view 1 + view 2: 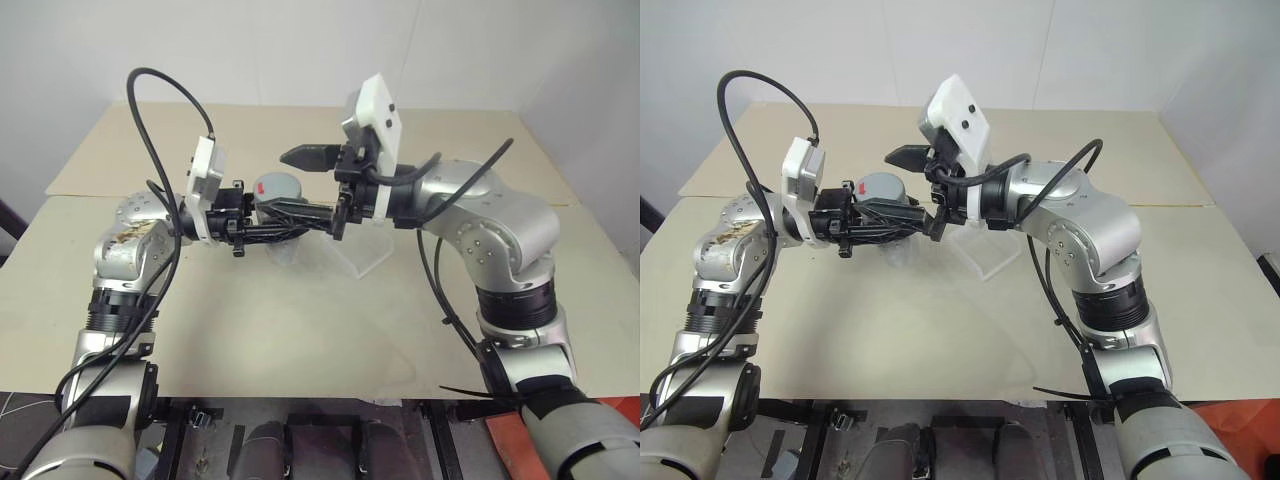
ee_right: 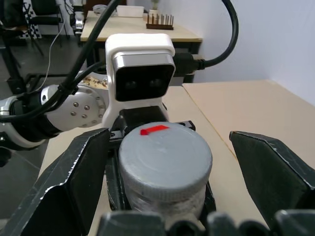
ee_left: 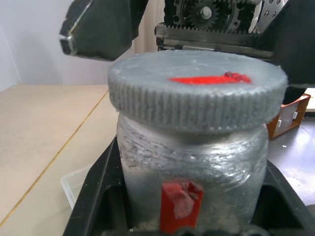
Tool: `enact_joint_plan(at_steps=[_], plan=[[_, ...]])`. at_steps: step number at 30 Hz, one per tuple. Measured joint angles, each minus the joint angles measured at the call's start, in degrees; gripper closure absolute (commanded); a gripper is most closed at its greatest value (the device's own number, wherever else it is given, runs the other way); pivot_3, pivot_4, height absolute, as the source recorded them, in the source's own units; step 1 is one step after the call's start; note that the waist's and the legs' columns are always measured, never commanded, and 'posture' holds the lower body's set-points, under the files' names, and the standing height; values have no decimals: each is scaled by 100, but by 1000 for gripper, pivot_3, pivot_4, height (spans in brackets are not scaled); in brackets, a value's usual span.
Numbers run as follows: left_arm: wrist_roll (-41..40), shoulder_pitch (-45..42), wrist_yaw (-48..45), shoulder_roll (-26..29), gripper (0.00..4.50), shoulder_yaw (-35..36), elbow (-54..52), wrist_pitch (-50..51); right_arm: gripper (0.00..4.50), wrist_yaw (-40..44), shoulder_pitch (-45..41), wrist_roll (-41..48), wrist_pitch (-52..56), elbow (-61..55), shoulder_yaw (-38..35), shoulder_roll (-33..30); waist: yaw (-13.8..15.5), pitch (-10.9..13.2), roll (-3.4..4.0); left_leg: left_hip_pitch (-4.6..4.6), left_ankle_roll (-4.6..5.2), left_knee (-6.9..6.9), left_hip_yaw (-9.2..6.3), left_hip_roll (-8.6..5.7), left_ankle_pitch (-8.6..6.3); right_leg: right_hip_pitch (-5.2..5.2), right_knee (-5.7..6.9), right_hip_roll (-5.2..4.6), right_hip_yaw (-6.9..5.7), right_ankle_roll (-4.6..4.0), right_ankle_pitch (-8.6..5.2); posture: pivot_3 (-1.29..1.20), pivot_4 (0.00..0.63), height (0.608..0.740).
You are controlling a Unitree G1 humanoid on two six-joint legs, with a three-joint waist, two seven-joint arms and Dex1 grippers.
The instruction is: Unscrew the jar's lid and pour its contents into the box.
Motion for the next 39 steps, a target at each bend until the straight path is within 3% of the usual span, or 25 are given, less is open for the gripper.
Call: enact_joint_plan(at_steps=[2, 5, 9, 17, 25, 31, 36, 39], plan=[[0, 0, 0, 0, 2508, 0, -16, 0, 36, 47, -2, 29, 29, 0, 9, 0, -1, 0, 0, 0, 0, 0, 0, 0, 0, 0, 0, 0, 0, 0, 0, 0, 150, 740], [0, 0, 1, 0, 2508, 1, -45, 0, 569, 67, -2, 37, 63, 0, 16, 0, -2, 0, 0, 0, 0, 0, 0, 0, 0, 0, 0, 0, 0, 0, 0, 0, 150, 740], [-1, 0, -4, 4, 2508, 6, -81, -2, 1762, 75, -7, 36, 94, 2, 20, 1, -2, 0, 0, 0, 0, 0, 0, 0, 0, 0, 0, 0, 0, 0, 0, 0, 150, 740], [-5, 0, 4, 19, 2508, 39, -99, -6, 1762, 5, -122, 244, 340, 147, -122, 95, -3, 0, 0, 0, 0, 0, 0, 1, 0, 0, 1, 0, 0, 0, 0, 0, 150, 740], [1, 196, 94, 40, 2508, 63, -119, -9, 1762, -475, -706, 908, 758, 472, -1233, -49, 19, 0, 0, 0, 1, -1, -1, 0, 0, 3, -4, -3, -4, 0, 0, 0, 150, 740], [4, 217, 578, 8, 2508, 234, -166, -17, 1762, -831, 673, -602, -470, 576, -875, -900, 31, 0, -1, 0, 1, -1, 1, -3, -1, 5, -5, -5, -2, 1, 0, 0, 150, 740], [9, 283, 970, -24, 2508, 315, -238, -15, 1762, -1049, 1745, -1145, -844, 725, -923, -1160, 9, 0, -1, -3, 1, -5, 3, -2, 0, -2, -5, -4, 4, 1, 0, 0, 150, 740], [81, 343, 1354, -34, 2508, 414, -311, -18, 1762, -1269, 3016, -1509, -1082, 621, -985, -1284, 0, -3, -6, 13, 1, -6, 1, 5, -1, 16, -21, 3, 3, 2, -1, 0, 150, 740]])
